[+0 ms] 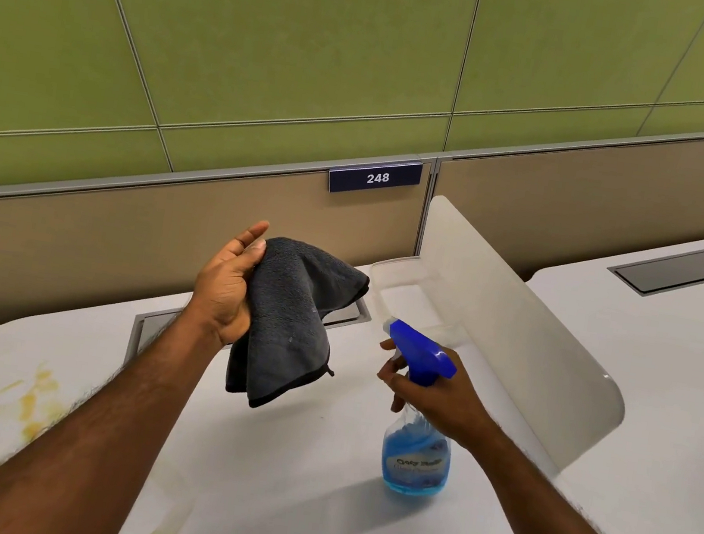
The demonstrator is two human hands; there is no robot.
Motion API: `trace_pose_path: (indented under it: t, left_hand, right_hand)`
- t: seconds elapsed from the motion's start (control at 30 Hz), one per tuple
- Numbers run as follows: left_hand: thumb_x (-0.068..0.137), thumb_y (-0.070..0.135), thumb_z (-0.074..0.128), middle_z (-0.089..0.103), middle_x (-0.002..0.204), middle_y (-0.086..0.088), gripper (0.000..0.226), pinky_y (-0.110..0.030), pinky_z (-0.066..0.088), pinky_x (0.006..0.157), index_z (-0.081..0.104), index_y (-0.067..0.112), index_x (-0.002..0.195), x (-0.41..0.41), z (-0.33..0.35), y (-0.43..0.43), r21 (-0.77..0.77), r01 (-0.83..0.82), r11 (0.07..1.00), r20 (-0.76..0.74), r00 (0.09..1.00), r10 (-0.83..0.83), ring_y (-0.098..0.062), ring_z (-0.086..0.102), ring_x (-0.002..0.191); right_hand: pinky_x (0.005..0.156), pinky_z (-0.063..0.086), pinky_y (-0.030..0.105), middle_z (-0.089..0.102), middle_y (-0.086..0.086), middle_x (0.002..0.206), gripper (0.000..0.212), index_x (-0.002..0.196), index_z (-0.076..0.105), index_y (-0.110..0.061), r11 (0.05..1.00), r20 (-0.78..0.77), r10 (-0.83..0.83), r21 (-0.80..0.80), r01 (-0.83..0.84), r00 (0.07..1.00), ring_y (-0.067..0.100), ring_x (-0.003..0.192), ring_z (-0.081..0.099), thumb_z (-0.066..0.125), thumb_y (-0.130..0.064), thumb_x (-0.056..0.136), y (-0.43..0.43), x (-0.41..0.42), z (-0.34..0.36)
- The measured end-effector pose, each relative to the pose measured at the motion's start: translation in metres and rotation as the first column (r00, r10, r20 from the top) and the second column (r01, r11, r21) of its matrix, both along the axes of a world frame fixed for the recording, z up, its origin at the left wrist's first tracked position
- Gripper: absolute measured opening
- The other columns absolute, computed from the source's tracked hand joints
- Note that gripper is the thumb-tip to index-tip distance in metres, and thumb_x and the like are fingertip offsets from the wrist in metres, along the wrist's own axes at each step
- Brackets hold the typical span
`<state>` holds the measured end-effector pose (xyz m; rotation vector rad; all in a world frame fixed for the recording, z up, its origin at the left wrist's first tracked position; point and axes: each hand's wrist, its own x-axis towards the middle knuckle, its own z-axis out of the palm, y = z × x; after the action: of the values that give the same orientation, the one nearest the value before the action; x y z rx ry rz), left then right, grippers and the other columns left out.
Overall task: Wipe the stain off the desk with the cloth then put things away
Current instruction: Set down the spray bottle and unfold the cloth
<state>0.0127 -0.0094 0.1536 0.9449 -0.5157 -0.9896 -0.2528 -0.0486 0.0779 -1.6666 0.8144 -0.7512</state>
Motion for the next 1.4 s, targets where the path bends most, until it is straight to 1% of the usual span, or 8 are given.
trace_pose_path:
  t: [0.27,0.6,0.83,0.97,1.03,1.1,1.3,1.4]
  left_hand:
    - [0.1,0.009,0.045,0.072,0.081,0.002,0.028,-0.024,0.059,0.07,0.059,0.021,0.121,-0.006,-0.013,-0.002,-0.001,0.012,1.0,0.048,0.999,-0.012,-0.009,0.069,0.075]
    - [0.1,0.008,0.046,0.065,0.095,-0.004,0.03,-0.026,0.059,0.075,0.06,0.021,0.123,-0.004,-0.022,0.004,0.014,0.011,1.0,0.09,0.996,-0.012,-0.013,0.064,0.084]
    - [0.099,0.006,0.046,0.062,0.09,-0.005,0.03,-0.023,0.058,0.073,0.059,0.02,0.122,-0.007,-0.021,0.016,0.026,0.029,0.999,0.165,0.986,-0.033,-0.01,0.065,0.079]
    - [0.099,0.005,0.047,0.065,0.078,0.008,0.03,-0.016,0.054,0.073,0.06,0.023,0.12,-0.011,-0.018,0.027,0.041,0.021,0.999,0.392,0.919,-0.035,-0.001,0.063,0.075]
    - [0.099,0.007,0.049,0.066,0.084,0.01,0.03,-0.017,0.051,0.077,0.06,0.027,0.119,-0.011,-0.016,0.035,0.055,0.039,0.998,0.527,0.848,-0.062,-0.001,0.062,0.082]
    - [0.099,0.009,0.05,0.066,0.098,0.0,0.031,-0.022,0.05,0.085,0.06,0.031,0.118,-0.011,-0.013,0.044,0.07,0.081,0.994,0.612,0.783,-0.107,-0.009,0.062,0.094]
    - [0.099,0.012,0.05,0.065,0.11,0.0,0.029,-0.029,0.051,0.097,0.057,0.032,0.119,-0.011,-0.003,0.079,0.035,0.065,0.997,0.723,0.687,-0.07,-0.015,0.062,0.107]
    - [0.098,0.011,0.05,0.066,0.111,0.0,0.03,-0.028,0.051,0.098,0.057,0.033,0.118,-0.001,-0.001,0.101,0.0,0.025,1.0,0.731,0.682,-0.017,-0.015,0.063,0.109]
  right_hand:
    - [0.065,0.057,0.021,0.069,0.001,0.085,0.024,0.107,0.061,-0.012,0.96,-0.007,-0.269,-0.084,0.267,0.963,0.015,0.068,0.068,0.068,-0.003,0.086,-0.037,-0.018,-0.023]
    - [0.068,0.055,0.014,0.068,0.013,0.105,0.037,0.121,0.057,0.0,0.89,0.048,-0.43,-0.148,0.432,0.902,0.012,0.076,0.068,0.067,0.001,0.085,-0.07,-0.015,-0.047]
    - [0.085,0.048,0.008,0.056,-0.01,0.116,0.064,0.131,0.044,-0.013,0.87,0.071,-0.45,-0.189,0.455,0.89,-0.001,0.103,0.056,0.08,-0.013,0.078,-0.049,-0.027,-0.042]
    - [0.084,0.047,0.041,0.049,0.0,0.103,0.045,0.109,0.046,-0.009,0.576,0.207,-0.697,-0.409,0.708,0.687,0.011,0.094,0.048,0.063,-0.027,0.071,0.003,-0.039,-0.053]
    - [0.075,0.046,0.043,0.046,-0.002,0.098,0.037,0.1,0.046,-0.011,0.525,0.269,-0.645,-0.525,0.67,0.715,0.014,0.089,0.046,0.059,-0.025,0.069,0.03,-0.031,-0.054]
    - [0.075,0.048,0.04,0.047,-0.007,0.102,0.034,0.101,0.047,-0.016,0.608,0.276,-0.493,-0.569,0.554,0.825,0.012,0.092,0.049,0.063,-0.023,0.072,0.047,-0.011,-0.049]
    - [0.101,0.04,0.018,0.048,-0.009,0.139,0.071,0.136,0.039,-0.031,0.864,-0.08,-0.186,-0.487,0.125,0.979,0.004,0.123,0.045,0.075,-0.048,0.077,0.045,0.059,-0.014]
    - [0.098,0.046,0.027,0.056,-0.007,0.128,0.057,0.131,0.047,-0.029,0.906,-0.225,-0.057,-0.421,-0.044,0.973,0.01,0.115,0.05,0.071,-0.047,0.082,0.044,0.08,-0.003]
